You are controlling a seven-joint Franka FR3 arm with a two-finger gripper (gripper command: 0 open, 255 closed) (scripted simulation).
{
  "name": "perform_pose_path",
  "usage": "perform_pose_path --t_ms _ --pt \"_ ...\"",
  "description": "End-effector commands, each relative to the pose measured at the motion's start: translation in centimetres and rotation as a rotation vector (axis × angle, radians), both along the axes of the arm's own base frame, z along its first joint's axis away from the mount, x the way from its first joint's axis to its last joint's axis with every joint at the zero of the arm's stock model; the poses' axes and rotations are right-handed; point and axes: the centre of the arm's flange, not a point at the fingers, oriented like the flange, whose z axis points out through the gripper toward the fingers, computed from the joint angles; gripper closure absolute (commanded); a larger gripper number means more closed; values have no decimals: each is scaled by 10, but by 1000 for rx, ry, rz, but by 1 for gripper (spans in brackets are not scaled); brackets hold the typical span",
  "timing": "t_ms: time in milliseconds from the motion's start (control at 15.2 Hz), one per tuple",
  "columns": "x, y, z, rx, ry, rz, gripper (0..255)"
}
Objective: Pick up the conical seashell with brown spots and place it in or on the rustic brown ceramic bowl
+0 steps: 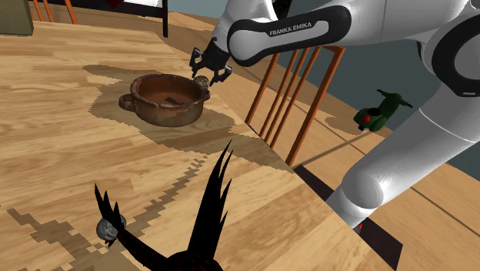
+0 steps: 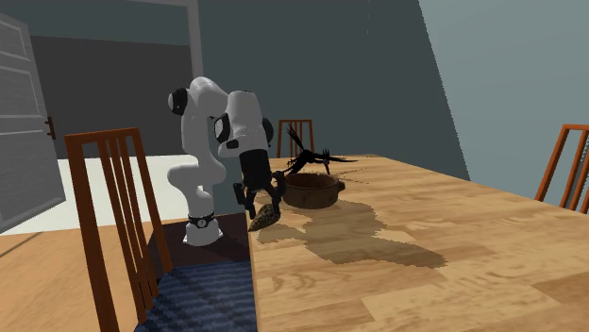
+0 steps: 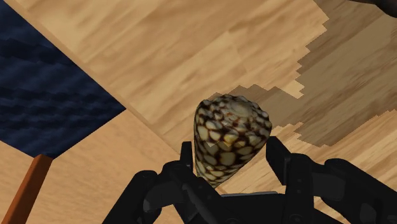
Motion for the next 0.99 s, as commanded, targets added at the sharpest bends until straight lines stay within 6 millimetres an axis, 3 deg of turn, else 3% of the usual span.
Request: perform_pose_path --t_ms 0,528,924 --pt "0 -1 -2 -1 5 -2 255" --pt "0 -1 -2 -1 5 -2 255" --pt "0 -1 30 -1 5 -2 255"
